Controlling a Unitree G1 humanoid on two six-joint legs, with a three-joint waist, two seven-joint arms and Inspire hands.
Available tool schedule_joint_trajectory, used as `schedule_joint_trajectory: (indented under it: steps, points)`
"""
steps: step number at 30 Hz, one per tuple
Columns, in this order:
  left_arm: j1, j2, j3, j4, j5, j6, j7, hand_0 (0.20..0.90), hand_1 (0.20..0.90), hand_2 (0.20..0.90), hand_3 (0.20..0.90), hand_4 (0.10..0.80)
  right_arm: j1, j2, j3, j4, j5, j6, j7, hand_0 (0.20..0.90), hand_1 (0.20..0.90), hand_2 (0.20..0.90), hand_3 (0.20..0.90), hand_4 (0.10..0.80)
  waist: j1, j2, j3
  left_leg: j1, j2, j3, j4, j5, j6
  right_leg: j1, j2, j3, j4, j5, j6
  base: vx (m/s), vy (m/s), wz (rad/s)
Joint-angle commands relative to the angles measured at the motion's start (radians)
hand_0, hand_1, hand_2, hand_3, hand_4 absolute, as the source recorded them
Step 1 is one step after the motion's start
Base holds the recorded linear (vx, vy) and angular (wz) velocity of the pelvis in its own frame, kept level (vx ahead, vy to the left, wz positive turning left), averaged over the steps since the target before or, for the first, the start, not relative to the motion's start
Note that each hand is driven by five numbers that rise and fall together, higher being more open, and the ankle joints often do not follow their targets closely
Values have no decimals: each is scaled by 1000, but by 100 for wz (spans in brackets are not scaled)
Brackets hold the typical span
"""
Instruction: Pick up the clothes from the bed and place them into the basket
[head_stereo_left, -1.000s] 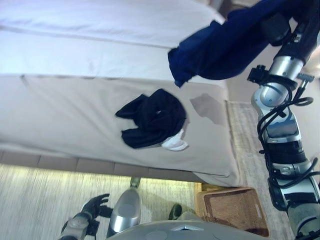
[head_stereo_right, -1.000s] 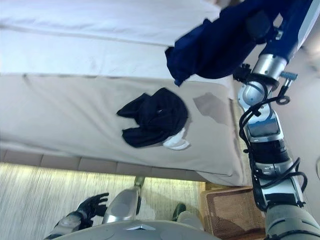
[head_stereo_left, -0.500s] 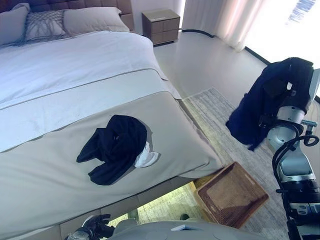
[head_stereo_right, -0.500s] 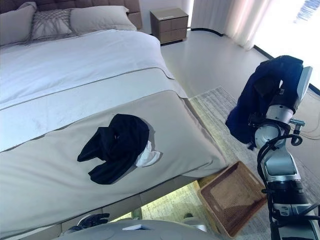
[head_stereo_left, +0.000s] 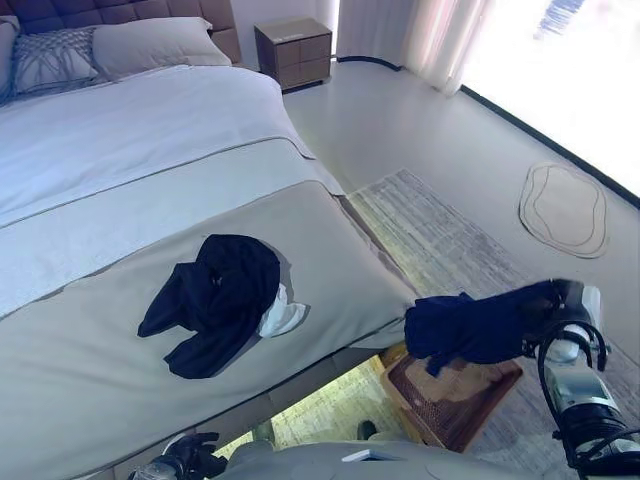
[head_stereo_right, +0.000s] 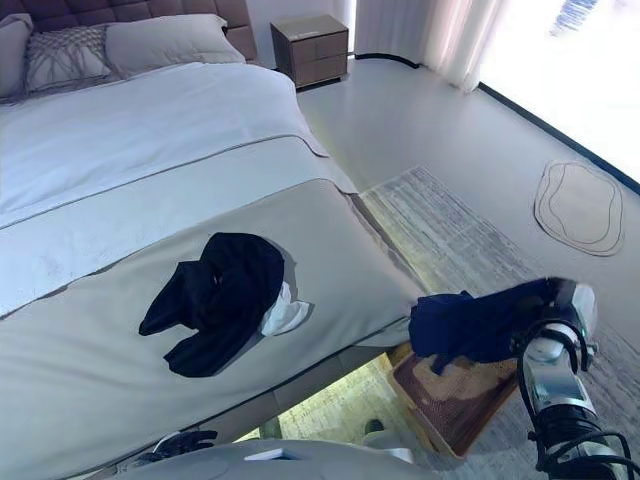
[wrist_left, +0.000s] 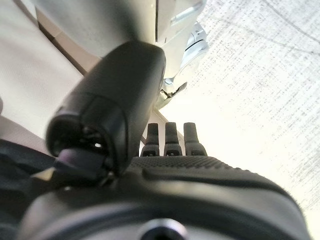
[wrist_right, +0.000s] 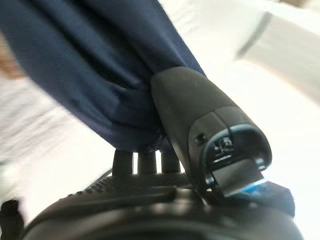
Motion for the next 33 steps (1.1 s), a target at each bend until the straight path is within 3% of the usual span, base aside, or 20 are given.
schedule_joint_trajectory:
  steps: [1,7,8,9,10,14,19,24,28,33]
  points:
    - [-187,-21,-19,-65,-104,-53,-21,900,900,900,900,800,-235,-124,34,44,-71,1,-72,300,300,300,200,100,29,48,91,46,-44,31,6,-157,35,-126,30,-71,63,31,-35,-331,-97,0]
    - [-307,-20,-36,-150,-188,-73,-3,900,900,900,900,800,-417,-172,128,263,-72,-50,-53,300,300,300,200,100,23,146,214,-59,-63,8,24,-115,17,-241,10,-67,102,33,-49,-258,-66,3]
    - [-320,-18,-39,-160,-203,-80,-3,900,900,900,900,800,-449,-182,146,288,-71,-43,-45,359,359,359,269,169,22,162,229,-74,-67,7,29,-110,13,-258,8,-67,103,36,-51,-185,-44,-4]
    - [-331,-13,-40,-169,-215,-85,-10,900,900,900,900,800,-482,-188,161,319,-78,-47,-41,780,780,780,760,660,21,178,244,-87,-72,7,33,-107,10,-272,8,-65,103,37,-54,-157,-27,-4]
    - [-335,-9,-42,-174,-225,-90,-14,900,900,900,900,800,-505,-195,175,341,-80,-38,-27,900,900,900,900,800,21,188,252,-94,-74,6,34,-105,8,-282,9,-64,103,39,-56,-106,-17,-11]
    - [-326,5,-42,-212,-255,-100,-32,900,900,900,900,800,-587,-228,221,440,-114,-3,31,900,900,900,900,800,24,234,277,-111,-82,7,24,-91,-4,-307,13,-68,94,43,-62,-62,-12,-16]
    - [-302,21,-29,-230,-268,-111,-65,900,900,900,900,800,-582,-243,217,466,-107,41,61,900,900,900,900,800,24,242,279,-110,-78,15,13,-86,-17,-310,15,-75,71,53,-61,-8,0,-4]
    - [-303,38,-20,-242,-249,-91,-89,900,900,900,900,800,-515,-235,187,556,-98,109,152,900,900,900,900,800,30,215,265,-99,-67,18,7,-90,-22,-301,15,-91,56,62,-56,-12,-38,8]
    - [-312,59,-13,-242,-233,-76,-104,900,900,900,900,800,-472,-224,176,597,-86,98,211,900,900,900,900,800,39,186,255,-90,-60,15,9,-93,-19,-288,17,-102,52,67,-55,-2,-79,17]
    - [-309,69,-3,-248,-225,-46,-94,900,900,900,900,800,-432,-215,157,563,-69,25,195,900,900,900,900,800,49,146,240,-74,-49,10,6,-98,-17,-263,22,-111,43,74,-48,22,-37,5]
